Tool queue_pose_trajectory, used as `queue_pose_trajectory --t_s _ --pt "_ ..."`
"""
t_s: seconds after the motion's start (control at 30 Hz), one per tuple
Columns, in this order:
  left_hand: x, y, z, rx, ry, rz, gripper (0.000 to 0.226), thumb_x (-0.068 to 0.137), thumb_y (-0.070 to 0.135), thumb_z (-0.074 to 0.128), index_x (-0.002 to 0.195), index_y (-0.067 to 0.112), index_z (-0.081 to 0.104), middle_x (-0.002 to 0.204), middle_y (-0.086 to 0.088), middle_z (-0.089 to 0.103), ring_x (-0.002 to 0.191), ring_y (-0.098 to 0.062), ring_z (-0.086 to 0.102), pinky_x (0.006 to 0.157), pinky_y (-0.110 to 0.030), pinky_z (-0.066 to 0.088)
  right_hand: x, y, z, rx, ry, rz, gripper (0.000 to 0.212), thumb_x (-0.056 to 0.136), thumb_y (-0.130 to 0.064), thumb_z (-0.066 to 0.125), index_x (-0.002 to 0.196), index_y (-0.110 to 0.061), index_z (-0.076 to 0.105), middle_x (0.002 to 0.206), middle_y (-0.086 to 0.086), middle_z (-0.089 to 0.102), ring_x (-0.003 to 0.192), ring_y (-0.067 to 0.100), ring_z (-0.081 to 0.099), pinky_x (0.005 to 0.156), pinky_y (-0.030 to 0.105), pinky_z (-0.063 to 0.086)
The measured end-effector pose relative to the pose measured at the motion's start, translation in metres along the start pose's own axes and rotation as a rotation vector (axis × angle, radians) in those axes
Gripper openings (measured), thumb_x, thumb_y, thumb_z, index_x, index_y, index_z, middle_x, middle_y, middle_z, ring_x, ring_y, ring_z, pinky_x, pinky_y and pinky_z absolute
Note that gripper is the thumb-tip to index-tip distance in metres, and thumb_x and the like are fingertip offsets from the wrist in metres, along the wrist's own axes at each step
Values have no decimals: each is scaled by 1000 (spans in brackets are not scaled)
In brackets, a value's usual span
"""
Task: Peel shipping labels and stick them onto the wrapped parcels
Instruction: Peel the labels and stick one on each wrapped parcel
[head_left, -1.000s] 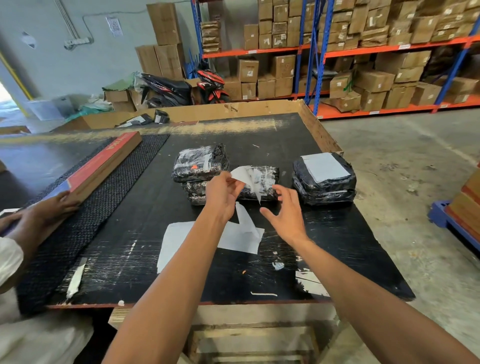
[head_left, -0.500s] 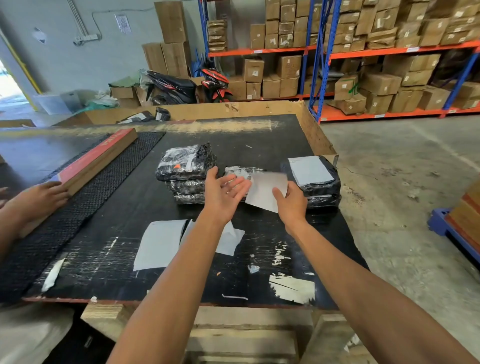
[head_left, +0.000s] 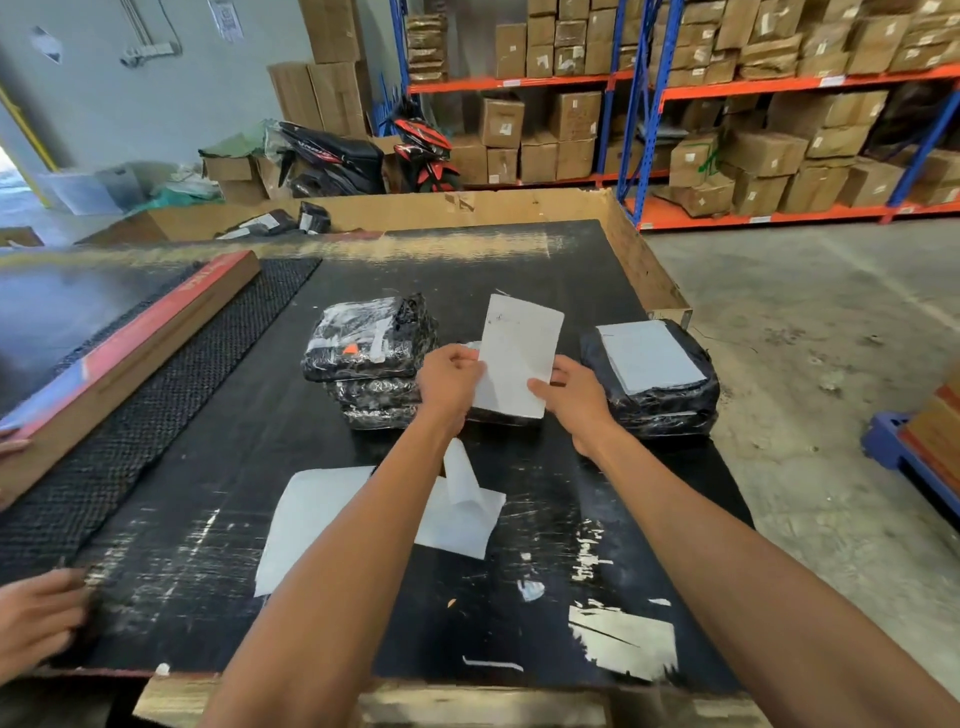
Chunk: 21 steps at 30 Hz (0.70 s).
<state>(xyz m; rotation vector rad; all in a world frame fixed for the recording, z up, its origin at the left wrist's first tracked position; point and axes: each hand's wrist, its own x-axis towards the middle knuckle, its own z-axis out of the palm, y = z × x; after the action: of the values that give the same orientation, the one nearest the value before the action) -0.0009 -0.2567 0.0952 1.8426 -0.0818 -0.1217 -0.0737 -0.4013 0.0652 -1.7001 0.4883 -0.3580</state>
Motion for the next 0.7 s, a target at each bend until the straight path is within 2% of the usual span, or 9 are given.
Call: queue_pose_trajectory --t_s 0.1,0.17,0.23,0.3,0.37,0.43,0.53,0.63,0.7 --pt "21 6 7 2 37 20 11 87 4 64 93 10 71 91 -7 71 83 -21 67 63 -24 53 15 -6 11 -61 74 -37 40 94 -9 67 132 -17 57 112 -4 64 105 16 61 88 32 52" --pt "32 10 9 5 61 18 14 89 1 59 95 8 69 91 -8 68 77 -18 62 55 -21 47 25 -6 13 -51 93 21 43 94 -6 65 132 -22 55 101 -4 65 98 19 62 82 35 53" --pt "44 9 10 13 50 1 17 89 -3 54 91 9 66 93 -8 66 76 -18 57 54 -23 45 34 -1 12 -51 99 76 45 91 -3 64 129 -26 58 91 -3 67 91 20 63 86 42 55" --pt "53 4 13 30 35 -12 22 87 -6 48 90 9 65 98 -9 66 83 -20 57 56 -25 44 39 5 11 -47 109 96 44 88 -5 66 125 -27 60 94 -2 69 95 20 65 91 42 55" --pt "57 -3 16 32 23 -31 26 86 -7 45 91 8 66 101 -8 66 91 -22 57 56 -22 42 44 9 11 -29 143 106 40 89 -11 67 125 -25 59 97 -6 66 98 18 64 95 40 55" --pt "61 -10 19 1 3 -65 26 88 -7 44 93 8 64 102 -4 65 89 -20 56 53 -18 41 47 11 13 -21 154 128 33 93 -25 67 124 -22 60 97 -12 64 96 14 64 98 38 53" --pt "67 -17 22 -66 -11 -123 26 87 -7 44 97 9 62 108 -6 65 87 -20 56 59 -23 45 50 16 15 -32 118 122 18 90 -41 68 101 -28 69 97 -8 71 96 16 69 97 40 55" --pt "68 -20 21 -86 -17 -152 26 86 -7 44 94 11 60 108 -7 63 87 -22 54 57 -24 44 52 19 15 1 85 112 17 88 -27 73 102 -17 71 94 1 72 83 13 65 88 34 55" --pt "68 -19 22 -86 -24 -152 24 87 -7 44 93 11 60 109 -8 64 87 -22 54 57 -24 43 52 17 16 22 92 108 14 88 -20 74 99 -14 68 83 1 69 73 12 61 78 31 54"
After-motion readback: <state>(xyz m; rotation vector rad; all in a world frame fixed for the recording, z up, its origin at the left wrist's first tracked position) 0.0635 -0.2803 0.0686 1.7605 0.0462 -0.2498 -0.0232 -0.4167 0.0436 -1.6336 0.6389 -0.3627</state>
